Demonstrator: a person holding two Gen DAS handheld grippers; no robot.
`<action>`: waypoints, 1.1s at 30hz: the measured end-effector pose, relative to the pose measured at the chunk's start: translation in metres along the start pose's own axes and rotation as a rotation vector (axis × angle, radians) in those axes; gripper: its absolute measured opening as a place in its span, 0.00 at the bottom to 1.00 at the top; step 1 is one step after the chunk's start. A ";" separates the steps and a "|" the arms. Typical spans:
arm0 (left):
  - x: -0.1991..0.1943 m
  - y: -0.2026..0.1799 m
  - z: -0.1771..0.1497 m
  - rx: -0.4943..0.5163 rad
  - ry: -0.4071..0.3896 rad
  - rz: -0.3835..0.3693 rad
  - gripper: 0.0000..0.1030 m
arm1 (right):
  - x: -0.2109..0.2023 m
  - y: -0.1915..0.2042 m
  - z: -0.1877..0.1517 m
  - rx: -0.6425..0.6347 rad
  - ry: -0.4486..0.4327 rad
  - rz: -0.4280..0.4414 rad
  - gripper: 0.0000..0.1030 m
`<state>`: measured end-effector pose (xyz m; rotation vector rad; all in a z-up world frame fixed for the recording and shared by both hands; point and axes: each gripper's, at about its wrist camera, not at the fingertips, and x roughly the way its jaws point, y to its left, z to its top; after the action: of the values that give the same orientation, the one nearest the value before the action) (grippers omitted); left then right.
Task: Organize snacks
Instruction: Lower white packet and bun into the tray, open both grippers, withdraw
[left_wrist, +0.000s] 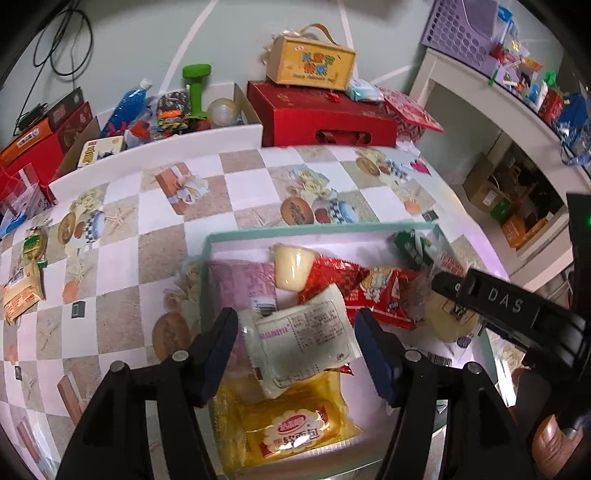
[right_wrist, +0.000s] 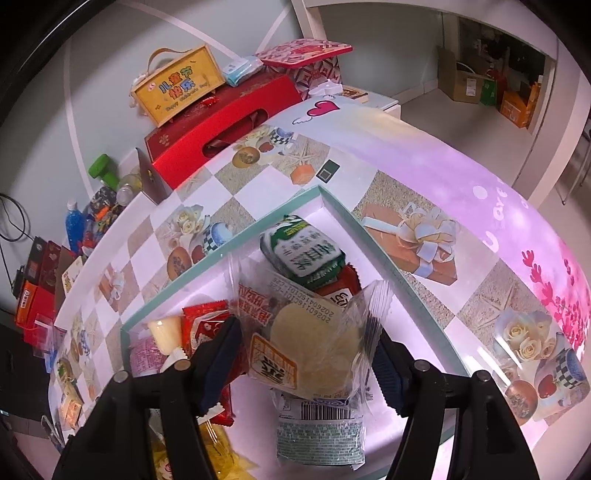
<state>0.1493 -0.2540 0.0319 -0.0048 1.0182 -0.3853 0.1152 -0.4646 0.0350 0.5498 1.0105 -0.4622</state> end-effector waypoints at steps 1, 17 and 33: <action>-0.003 0.004 0.001 -0.012 -0.007 0.001 0.66 | -0.001 0.000 0.000 0.001 -0.004 0.006 0.71; -0.006 0.113 -0.004 -0.307 -0.047 0.236 0.90 | -0.013 0.010 0.000 -0.019 -0.067 0.029 1.00; -0.043 0.184 -0.009 -0.403 -0.153 0.329 1.00 | -0.044 0.086 -0.019 -0.218 -0.191 0.044 1.00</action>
<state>0.1792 -0.0670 0.0295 -0.2237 0.9114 0.1227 0.1335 -0.3814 0.0846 0.3253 0.8513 -0.3528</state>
